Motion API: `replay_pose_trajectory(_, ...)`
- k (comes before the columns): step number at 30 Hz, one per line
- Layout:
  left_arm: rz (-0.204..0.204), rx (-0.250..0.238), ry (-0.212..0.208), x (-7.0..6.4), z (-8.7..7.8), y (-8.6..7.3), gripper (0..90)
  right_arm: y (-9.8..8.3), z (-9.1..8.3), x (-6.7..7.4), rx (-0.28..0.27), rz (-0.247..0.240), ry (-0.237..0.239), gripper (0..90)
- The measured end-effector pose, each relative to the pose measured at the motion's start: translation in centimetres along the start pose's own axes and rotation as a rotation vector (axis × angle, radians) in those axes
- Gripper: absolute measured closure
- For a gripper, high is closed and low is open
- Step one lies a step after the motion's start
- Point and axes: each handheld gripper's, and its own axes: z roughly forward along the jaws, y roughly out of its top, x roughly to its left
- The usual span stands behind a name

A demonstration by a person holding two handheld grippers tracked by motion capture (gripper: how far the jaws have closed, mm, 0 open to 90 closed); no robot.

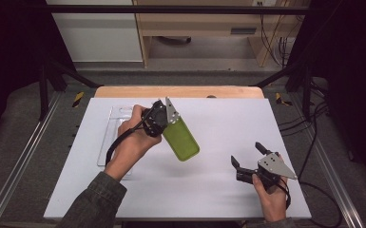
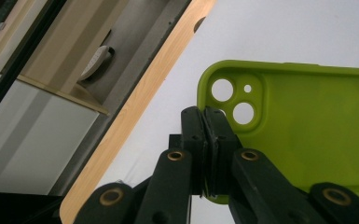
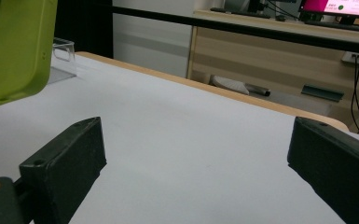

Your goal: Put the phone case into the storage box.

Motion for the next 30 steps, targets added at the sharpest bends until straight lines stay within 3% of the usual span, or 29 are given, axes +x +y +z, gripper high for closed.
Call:
replay_pose_trajectory(13,0.013,0.005,0.056,1.2,-0.5,-1.2,87.5,-0.5,-0.7,-0.3,-0.024,-0.01,0.034,3.4)
replay_pose_trajectory(19,0.005,0.002,0.094,1.9,-0.9,-1.8,87.5,-0.9,-0.8,-0.2,-0.049,0.017,0.058,2.6)
replay_pose_trajectory(25,0.011,-0.011,0.148,2.5,-1.2,-2.3,87.5,-0.9,-0.8,-0.2,-0.047,0.021,0.068,2.6)
replay_pose_trajectory(30,0.024,0.002,0.157,2.6,-0.9,-2.7,87.5,-0.8,-0.9,-0.2,-0.047,0.009,0.052,2.9)
